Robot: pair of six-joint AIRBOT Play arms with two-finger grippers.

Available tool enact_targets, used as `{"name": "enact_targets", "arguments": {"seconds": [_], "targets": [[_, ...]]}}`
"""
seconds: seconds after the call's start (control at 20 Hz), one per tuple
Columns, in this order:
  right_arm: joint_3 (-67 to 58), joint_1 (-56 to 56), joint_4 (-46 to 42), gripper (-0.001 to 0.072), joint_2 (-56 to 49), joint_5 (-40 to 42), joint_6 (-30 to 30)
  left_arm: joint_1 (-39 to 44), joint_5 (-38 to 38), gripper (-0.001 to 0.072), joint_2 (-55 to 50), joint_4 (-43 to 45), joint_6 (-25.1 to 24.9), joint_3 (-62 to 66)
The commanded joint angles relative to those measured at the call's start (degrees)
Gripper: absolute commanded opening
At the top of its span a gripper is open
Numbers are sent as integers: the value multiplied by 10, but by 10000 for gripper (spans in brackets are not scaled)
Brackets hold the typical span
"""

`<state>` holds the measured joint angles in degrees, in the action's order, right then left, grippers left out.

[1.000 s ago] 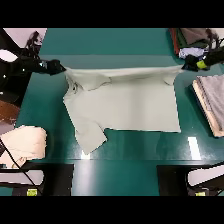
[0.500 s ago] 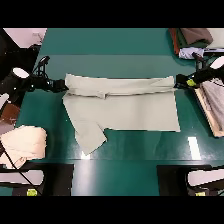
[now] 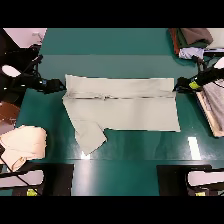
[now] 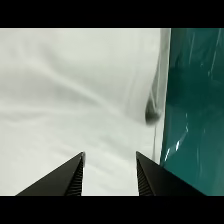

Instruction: Fold the shirts.

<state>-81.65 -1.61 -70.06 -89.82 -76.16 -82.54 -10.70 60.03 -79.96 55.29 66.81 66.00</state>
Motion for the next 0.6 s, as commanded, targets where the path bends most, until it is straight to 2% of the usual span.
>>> {"name": "enact_targets", "arguments": {"seconds": [0.0,0.1,0.2,0.25,0.45,0.55], "targets": [[66,-21,1,380,65,-35,16,-14,76,547,73,68,9,-68],[119,-38,1,380,111,-35,17,-14,75,547,120,41,17,-160],[164,-57,1,380,152,-29,27,-9,50,488,164,3,18,-247],[181,-66,1,379,168,-26,28,-3,43,488,181,-14,17,-279],[223,-96,1,379,217,-16,31,60,30,488,202,-30,18,-345],[222,-105,1,378,231,-16,32,92,12,488,202,-30,33,-360]]}}
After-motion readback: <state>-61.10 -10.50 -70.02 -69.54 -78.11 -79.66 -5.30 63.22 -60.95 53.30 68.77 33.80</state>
